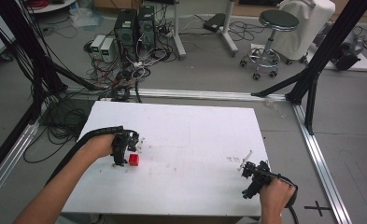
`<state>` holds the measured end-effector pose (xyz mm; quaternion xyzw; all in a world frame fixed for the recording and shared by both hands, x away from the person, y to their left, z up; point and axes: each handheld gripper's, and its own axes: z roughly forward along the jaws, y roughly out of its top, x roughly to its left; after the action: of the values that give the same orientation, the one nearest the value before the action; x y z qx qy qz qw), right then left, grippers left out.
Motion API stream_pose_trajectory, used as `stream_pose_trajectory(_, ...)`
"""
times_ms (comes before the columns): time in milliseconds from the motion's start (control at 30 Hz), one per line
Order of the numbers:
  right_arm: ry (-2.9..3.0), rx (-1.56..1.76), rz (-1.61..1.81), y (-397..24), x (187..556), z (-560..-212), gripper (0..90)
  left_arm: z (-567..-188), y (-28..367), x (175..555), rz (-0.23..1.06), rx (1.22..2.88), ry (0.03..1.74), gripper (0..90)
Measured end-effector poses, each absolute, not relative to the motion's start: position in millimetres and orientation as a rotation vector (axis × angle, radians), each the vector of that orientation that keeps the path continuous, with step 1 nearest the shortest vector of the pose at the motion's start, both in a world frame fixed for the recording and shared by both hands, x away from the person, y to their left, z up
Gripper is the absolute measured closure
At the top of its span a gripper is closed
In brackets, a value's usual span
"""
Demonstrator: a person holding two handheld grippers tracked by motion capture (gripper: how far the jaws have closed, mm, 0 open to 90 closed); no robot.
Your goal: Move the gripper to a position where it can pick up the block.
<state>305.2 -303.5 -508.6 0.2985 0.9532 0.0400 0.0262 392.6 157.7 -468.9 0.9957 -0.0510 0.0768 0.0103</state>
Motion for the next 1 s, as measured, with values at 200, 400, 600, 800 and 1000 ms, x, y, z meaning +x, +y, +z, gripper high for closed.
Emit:
stream_pose_trajectory(200,2.945,0.921,0.124,-305,305,-509,3.1,-475,150,393,0.208,3.114,-0.166,21.9)
stream_pose_trajectory(400,2.944,0.928,0.128,-305,305,-508,3.1,-483,144,393,0.182,3.118,-0.164,21.9)
stream_pose_trajectory(600,2.947,0.924,0.133,-306,305,-509,3.1,-493,140,395,0.151,3.131,-0.144,21.9)
stream_pose_trajectory(800,2.945,0.927,0.136,-307,305,-508,3.1,-500,141,398,0.122,3.13,-0.124,21.9)
stream_pose_trajectory(1000,2.948,0.928,0.132,-306,305,-509,3.1,-507,139,400,0.101,3.125,-0.104,22.1)
